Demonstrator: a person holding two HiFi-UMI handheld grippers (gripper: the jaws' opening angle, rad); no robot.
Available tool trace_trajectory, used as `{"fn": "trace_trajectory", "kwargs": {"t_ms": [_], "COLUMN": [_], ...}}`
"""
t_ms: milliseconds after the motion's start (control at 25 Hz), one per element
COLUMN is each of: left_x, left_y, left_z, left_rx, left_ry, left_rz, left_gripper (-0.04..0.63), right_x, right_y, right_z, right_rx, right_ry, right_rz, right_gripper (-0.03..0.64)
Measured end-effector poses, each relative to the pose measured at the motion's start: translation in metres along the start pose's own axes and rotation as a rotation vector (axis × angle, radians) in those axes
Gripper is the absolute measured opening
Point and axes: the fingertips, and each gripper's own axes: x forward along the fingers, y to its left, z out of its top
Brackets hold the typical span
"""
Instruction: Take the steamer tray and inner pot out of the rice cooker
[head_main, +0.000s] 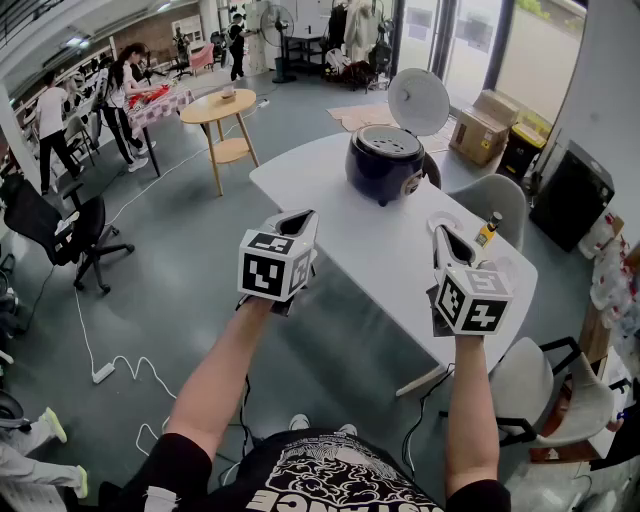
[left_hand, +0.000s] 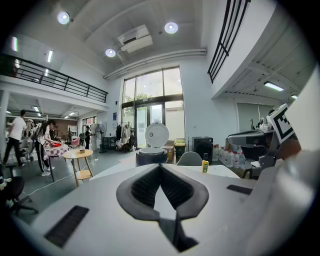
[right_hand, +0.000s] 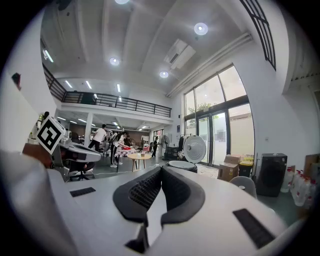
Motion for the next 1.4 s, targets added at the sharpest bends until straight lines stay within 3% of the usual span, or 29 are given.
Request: {"fn": "trace_trajectory", "kwargs": {"t_ms": [480,720,840,1400], "left_x": [0.003,0.004,0.004,-0.002], "left_y": [-0.001,0.000,0.004,0.015], "left_z": [0.000,0.001,0.001,0.001], "left_rx": [0.001,0.002,0.004,-0.009], "left_ry": [-0.021,-0.028,-0.031,-0.047], "left_rz": [-0.004,-0.004,0.008,0.023], "left_gripper": [0.012,0.018,0.089,0.233], "right_x": [0.002,0.002,0.002,0.000], "right_y": [-0.002,-0.003,-0.002,0.009], "right_z": [-0.003,-0.004,-0.004,-0.006], "right_rx": [-0.016,-0.015,-0.010,0.002], "right_ry": [-0.003,0.003,0.004,0.010], "right_rz": [-0.019,-0.025,-0.026,-0.018], "right_gripper": [0.013,0.057,0.066,0.168]}}
